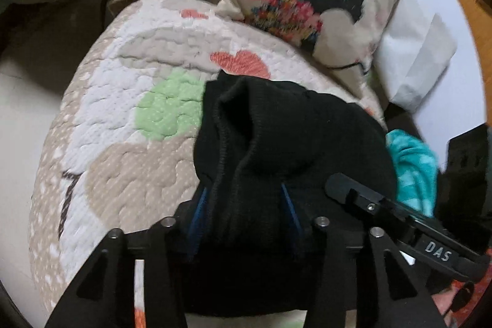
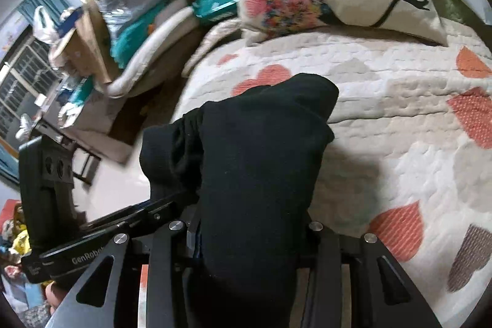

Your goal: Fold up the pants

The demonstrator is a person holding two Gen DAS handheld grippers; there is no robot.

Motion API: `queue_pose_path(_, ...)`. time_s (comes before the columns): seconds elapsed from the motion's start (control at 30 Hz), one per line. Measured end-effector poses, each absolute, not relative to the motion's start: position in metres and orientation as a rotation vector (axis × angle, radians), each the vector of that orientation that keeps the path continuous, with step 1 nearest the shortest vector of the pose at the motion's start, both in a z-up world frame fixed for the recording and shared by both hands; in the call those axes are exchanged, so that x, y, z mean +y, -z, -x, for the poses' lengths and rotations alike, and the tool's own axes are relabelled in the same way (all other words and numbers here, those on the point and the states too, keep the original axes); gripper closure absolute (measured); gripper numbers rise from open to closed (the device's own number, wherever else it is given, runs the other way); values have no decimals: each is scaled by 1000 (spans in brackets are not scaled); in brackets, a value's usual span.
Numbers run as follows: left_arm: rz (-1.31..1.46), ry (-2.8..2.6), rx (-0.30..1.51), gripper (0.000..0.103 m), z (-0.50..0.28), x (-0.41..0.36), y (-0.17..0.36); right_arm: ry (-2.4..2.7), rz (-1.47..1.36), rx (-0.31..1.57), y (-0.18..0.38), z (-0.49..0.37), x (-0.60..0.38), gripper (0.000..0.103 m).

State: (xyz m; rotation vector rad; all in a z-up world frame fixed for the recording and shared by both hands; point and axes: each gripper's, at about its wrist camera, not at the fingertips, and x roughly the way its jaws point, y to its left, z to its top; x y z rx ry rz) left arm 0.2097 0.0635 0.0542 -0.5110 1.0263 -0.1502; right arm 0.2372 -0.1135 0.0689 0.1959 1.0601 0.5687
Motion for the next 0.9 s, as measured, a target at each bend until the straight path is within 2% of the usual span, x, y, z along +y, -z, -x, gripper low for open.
queue_pose_path(0.1,481,149,1083,55,-220,62,-41,-533,-151,1119,-46,-249,-116,56)
queue_pose_path(0.2,443,174,1083,55,-217,65,-51,-512,-151,1122,-32,-251,-121,42)
queue_pose_path(0.33,358,129,1020,54,-221,68,-75,-501,-181,1108,-30,-250,-132,39)
queue_pose_path(0.63,301,-52,1125,53,-252,81,-51,-470,-106,1018,-69,-222,-143,38)
queue_pose_path(0.9,313,-61,973,51,-167,96,-104,-455,-120,894,-122,-160,-177,27)
